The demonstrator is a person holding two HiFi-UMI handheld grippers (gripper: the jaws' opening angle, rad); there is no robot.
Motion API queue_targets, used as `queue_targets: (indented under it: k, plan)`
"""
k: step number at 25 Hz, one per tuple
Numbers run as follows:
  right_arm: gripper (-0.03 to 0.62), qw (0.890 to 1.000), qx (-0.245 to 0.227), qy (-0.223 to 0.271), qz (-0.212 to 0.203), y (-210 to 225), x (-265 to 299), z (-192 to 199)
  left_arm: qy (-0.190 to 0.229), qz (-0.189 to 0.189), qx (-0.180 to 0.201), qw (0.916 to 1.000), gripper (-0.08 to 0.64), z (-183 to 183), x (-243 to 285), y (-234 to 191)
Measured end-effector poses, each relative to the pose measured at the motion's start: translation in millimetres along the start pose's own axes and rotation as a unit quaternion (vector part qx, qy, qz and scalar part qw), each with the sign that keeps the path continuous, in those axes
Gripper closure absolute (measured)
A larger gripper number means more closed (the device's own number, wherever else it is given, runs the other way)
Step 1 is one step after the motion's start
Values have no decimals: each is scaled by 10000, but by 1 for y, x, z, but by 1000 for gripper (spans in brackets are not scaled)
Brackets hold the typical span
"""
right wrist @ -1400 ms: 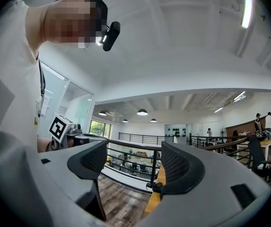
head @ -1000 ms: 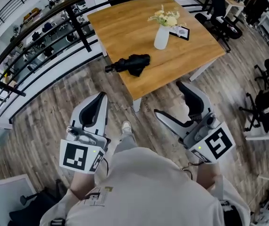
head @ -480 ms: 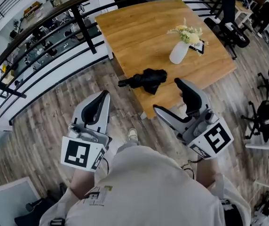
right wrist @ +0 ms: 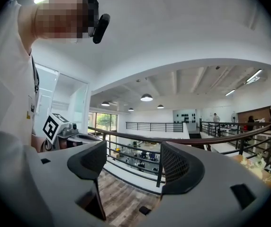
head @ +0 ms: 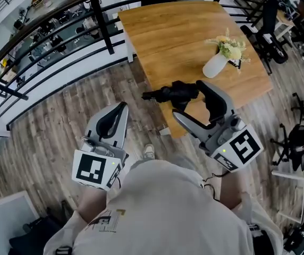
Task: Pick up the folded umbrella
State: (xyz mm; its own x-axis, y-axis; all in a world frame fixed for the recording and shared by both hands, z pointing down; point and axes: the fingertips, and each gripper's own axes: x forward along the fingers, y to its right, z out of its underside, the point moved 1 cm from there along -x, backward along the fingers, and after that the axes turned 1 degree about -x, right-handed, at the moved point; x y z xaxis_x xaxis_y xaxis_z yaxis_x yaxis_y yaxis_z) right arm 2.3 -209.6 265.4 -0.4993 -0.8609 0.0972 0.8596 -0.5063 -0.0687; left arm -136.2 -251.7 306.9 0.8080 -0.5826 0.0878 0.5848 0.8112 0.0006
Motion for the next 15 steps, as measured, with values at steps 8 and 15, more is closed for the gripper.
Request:
queue_targets:
  k: [8,15]
  plan:
    - [232,9945,205,-780,-667,50,35,61,-592,-167,-59,9981,541,35,50,-7]
    - [232,9775,833,-1250,-1480,95,54,117,-1104,-614,-439,9910,540,67,102,-1]
